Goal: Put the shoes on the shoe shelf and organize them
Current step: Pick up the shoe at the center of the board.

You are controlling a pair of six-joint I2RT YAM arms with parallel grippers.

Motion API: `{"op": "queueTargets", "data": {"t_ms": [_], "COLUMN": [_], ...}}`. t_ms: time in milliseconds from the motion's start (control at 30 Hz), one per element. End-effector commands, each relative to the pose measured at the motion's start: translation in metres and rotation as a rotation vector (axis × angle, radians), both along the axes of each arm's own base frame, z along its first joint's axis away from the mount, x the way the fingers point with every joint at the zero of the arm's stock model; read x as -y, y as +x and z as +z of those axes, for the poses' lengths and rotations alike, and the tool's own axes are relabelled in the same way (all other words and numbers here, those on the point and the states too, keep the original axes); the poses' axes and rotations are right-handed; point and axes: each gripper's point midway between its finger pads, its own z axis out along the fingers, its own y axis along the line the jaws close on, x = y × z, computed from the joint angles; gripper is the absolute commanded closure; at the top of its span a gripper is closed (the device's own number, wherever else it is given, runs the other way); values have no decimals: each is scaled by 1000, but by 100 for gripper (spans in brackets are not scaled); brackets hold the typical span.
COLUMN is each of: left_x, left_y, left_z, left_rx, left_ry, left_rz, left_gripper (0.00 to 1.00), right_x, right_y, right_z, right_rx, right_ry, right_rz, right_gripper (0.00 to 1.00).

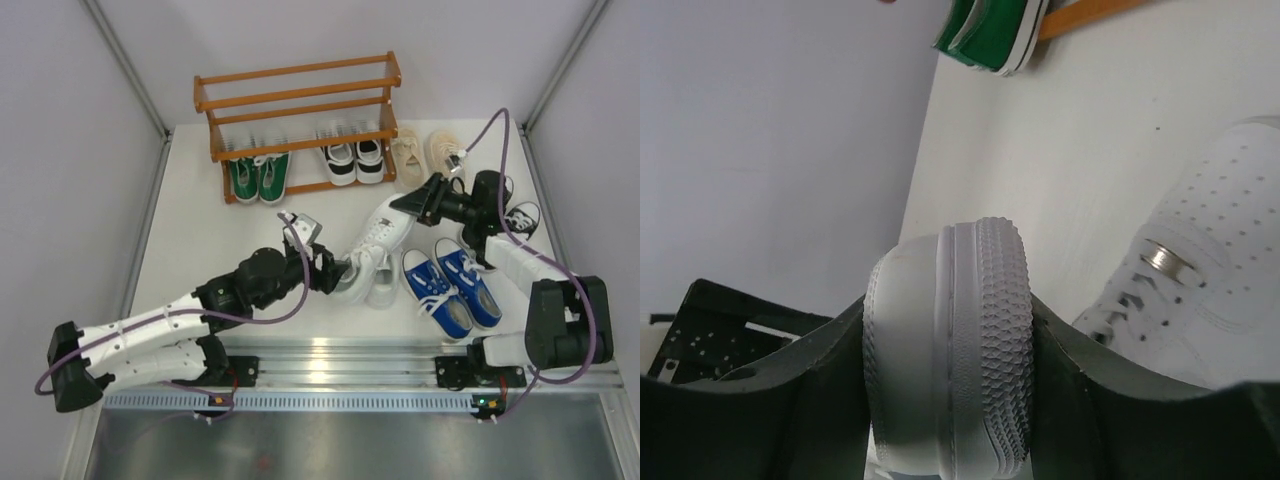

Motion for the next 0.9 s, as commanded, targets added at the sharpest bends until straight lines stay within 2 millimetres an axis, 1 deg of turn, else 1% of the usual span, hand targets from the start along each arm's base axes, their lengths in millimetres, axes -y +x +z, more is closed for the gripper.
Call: {"op": "queueTargets", "data": {"t_ms": [0, 67, 100, 133, 167, 200, 233, 267, 300, 333, 367, 400, 433, 467, 500, 533, 567, 600, 633, 667, 700, 733, 767, 833, 867], "left_x": [-1, -6, -7, -6, -6, -2, -1, 1, 2, 2, 3, 3, 3, 5, 6, 7, 10, 12, 15, 16, 19, 20, 23, 26, 29], "left_y": [-9, -14, -21, -25, -28, -36, -39, -41, -45, -47, -47, -47, -46, -45, -44, -44, -42, -41, -39, -37, -36, -35, -32, -27, -23], "left_z": [83, 73, 71, 65, 49, 44, 40, 42, 34, 33, 37, 29, 28, 31, 24, 26, 20, 26, 20, 20, 26, 27, 24, 28, 24], "left_rx": [127, 123, 141, 145, 140, 146, 149, 166, 154, 157, 171, 169, 177, 204, 210, 235, 235, 265, 262, 277, 299, 306, 309, 318, 314], "left_ry": [-223, -185, -173, -158, -136, -139, -147, -178, -192, -208, -239, -233, -236, -253, -241, -245, -236, -252, -240, -234, -252, -255, -243, -246, -227], "left_rz": [-45, -67, -109, -132, -157, -208, -225, -238, -259, -264, -266, -268, -262, -263, -267, -277, -276, -277, -278, -277, -279, -276, -275, -256, -247], "left_gripper": [23, 22, 21, 21, 21, 21, 16, 14, 13, 11, 11, 11, 11, 11, 11, 11, 11, 11, 11, 11, 11, 11, 11, 11, 11], "right_x": [25, 32, 44, 47, 49, 52, 52, 53, 54, 54, 55, 56, 56, 57, 57, 57, 57, 57, 57, 56, 56, 56, 56, 56, 56], "right_y": [9, 11, 17, 18, 19, 20, 20, 21, 21, 21, 21, 22, 22, 22, 22, 22, 22, 22, 21, 21, 21, 20, 20, 20, 20], "right_z": [42, 42, 44, 45, 45, 45, 45, 44, 45, 45, 46, 47, 47, 47, 48, 46, 46, 46, 45, 46, 46, 46, 45, 44, 44], "right_rx": [99, 92, 88, 85, 80, 76, 75, 72, 71, 72, 70, 70, 69, 70, 70, 64, 63, 65, 64, 68, 69, 68, 66, 63, 61], "right_ry": [103, 113, 121, 127, 130, 133, 135, 136, 138, 140, 142, 148, 150, 151, 152, 153, 153, 151, 152, 152, 152, 152, 152, 152, 152], "right_rz": [-45, -67, -106, -118, -125, -135, -134, -137, -140, -142, -142, -146, -146, -148, -146, -148, -147, -145, -145, -143, -143, -143, -142, -140, -139], "right_gripper": [100, 100, 100, 100, 100, 100, 100, 100, 100, 100, 100, 100, 100, 100, 100, 100, 100, 100, 100, 100, 100, 100, 100, 100, 100]}}
